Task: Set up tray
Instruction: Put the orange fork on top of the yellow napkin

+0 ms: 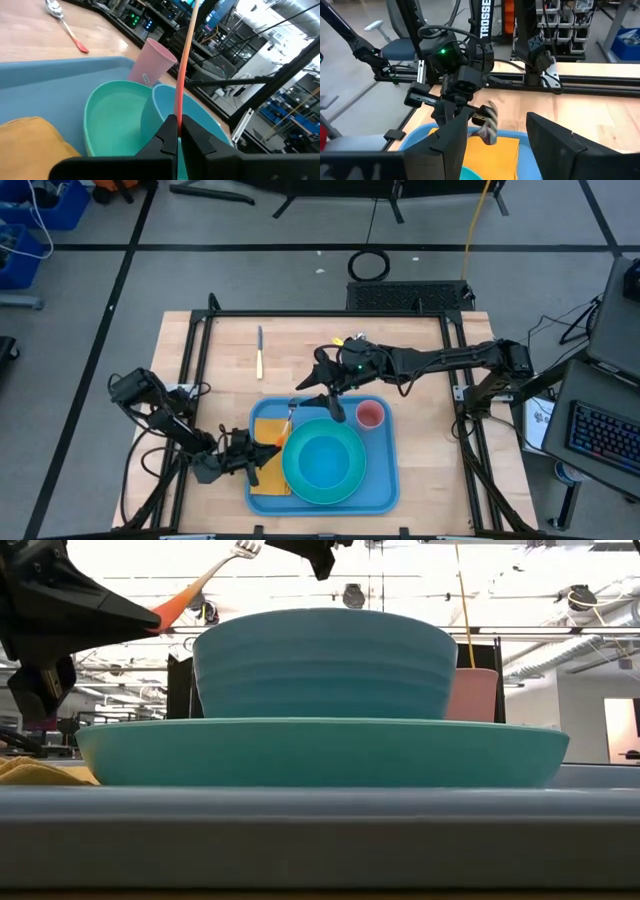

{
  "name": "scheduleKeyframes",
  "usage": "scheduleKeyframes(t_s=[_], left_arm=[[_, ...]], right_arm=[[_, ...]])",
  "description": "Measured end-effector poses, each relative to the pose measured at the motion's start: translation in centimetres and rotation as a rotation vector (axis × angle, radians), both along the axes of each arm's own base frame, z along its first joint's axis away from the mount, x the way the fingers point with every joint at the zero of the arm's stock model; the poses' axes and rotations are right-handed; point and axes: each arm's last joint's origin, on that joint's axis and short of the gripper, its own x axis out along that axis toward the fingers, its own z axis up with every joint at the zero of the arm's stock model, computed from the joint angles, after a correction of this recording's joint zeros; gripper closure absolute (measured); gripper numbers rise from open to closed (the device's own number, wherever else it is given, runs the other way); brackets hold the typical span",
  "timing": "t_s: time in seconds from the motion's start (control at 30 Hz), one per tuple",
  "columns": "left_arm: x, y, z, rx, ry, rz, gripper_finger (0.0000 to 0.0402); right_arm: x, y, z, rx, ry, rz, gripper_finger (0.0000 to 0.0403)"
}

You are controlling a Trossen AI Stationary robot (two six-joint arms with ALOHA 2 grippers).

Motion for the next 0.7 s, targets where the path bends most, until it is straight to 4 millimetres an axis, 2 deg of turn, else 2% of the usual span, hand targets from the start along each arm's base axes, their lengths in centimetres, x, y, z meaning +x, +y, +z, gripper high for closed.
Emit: scheduleKeyframes(t_s=[0.17, 0.3, 0.7], left_arm=[[0.01, -0.03, 0.02, 0.001, 0.001, -0.009, 0.0396], [0.01, -0.03, 0.01, 0.005, 0.002, -0.011, 0.0396], [0.01, -0.02, 0.03, 0.004, 0.000, -0.007, 0.0395]], right_arm=[[0.31, 0.00, -0.43, 0.001, 0.005, -0.001, 0.0224], [0.47, -0.01, -0.61, 0.009, 0.008, -0.005, 0.0250], [0.55, -0.08, -0.40, -0.004, -0.020, -0.003, 0.0394]])
